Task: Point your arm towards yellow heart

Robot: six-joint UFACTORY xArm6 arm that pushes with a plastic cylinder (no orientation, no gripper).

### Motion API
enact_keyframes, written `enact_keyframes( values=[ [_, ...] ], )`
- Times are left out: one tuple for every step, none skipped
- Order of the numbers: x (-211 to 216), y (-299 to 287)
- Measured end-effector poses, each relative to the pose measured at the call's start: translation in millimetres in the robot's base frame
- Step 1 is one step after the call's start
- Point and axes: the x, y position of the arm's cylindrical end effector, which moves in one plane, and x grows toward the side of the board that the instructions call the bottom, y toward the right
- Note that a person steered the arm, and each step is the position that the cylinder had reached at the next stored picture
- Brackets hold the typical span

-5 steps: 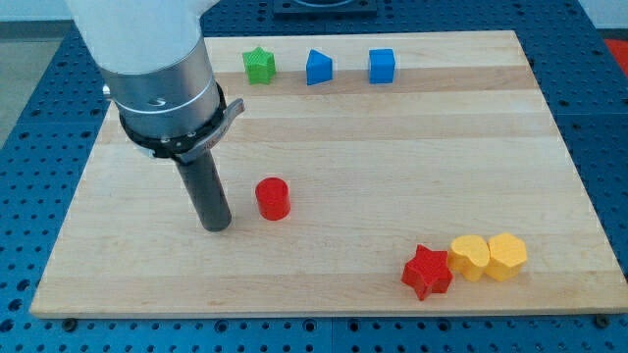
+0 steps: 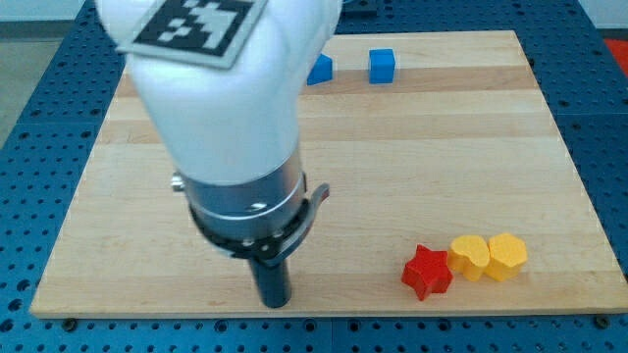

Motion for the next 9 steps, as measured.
enact_keyframes(
  values=[
    [-3, 47],
    [-15, 77],
    [-44, 67],
    [-60, 95],
    [-88, 159],
    [-74, 243],
    [-40, 316],
    [7, 317],
    [9, 283]
  ],
)
